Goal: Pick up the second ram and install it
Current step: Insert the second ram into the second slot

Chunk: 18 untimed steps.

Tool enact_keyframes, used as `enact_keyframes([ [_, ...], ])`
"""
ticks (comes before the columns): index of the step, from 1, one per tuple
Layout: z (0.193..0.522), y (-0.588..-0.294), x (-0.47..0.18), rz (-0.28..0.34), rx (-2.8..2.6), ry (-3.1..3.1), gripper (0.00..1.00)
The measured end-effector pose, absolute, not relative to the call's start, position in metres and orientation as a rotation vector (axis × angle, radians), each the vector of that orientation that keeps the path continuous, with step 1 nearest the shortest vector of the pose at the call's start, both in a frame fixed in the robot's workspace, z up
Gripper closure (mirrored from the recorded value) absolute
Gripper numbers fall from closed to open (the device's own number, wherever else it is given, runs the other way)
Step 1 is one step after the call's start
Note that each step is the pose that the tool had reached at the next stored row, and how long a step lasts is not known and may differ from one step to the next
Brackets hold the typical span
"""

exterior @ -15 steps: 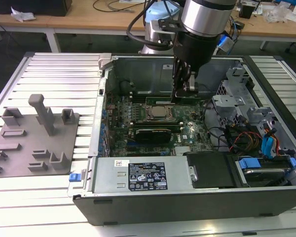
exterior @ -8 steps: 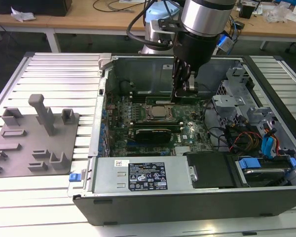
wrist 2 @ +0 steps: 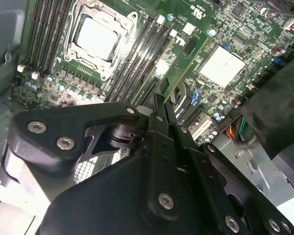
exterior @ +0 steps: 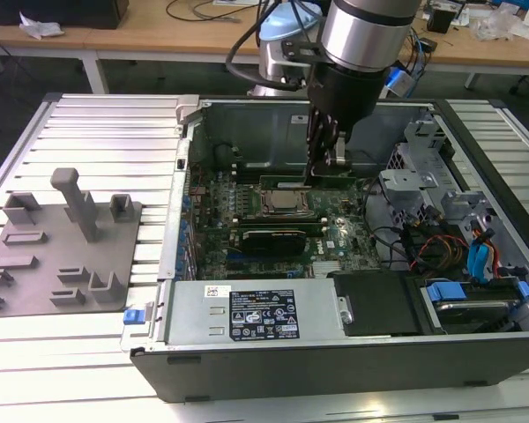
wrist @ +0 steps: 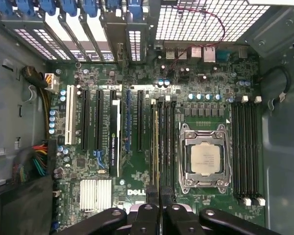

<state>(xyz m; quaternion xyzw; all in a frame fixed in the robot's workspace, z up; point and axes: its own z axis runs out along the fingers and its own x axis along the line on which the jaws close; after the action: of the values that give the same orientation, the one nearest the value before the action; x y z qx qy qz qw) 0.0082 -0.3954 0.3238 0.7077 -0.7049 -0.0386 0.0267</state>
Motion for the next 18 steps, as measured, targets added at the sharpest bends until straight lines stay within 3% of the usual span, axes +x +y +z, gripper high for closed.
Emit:
enact_keyframes([
  [18, 0.291, -0.395, 0.008, -0.119, 2.186, -2.178, 0.87],
])
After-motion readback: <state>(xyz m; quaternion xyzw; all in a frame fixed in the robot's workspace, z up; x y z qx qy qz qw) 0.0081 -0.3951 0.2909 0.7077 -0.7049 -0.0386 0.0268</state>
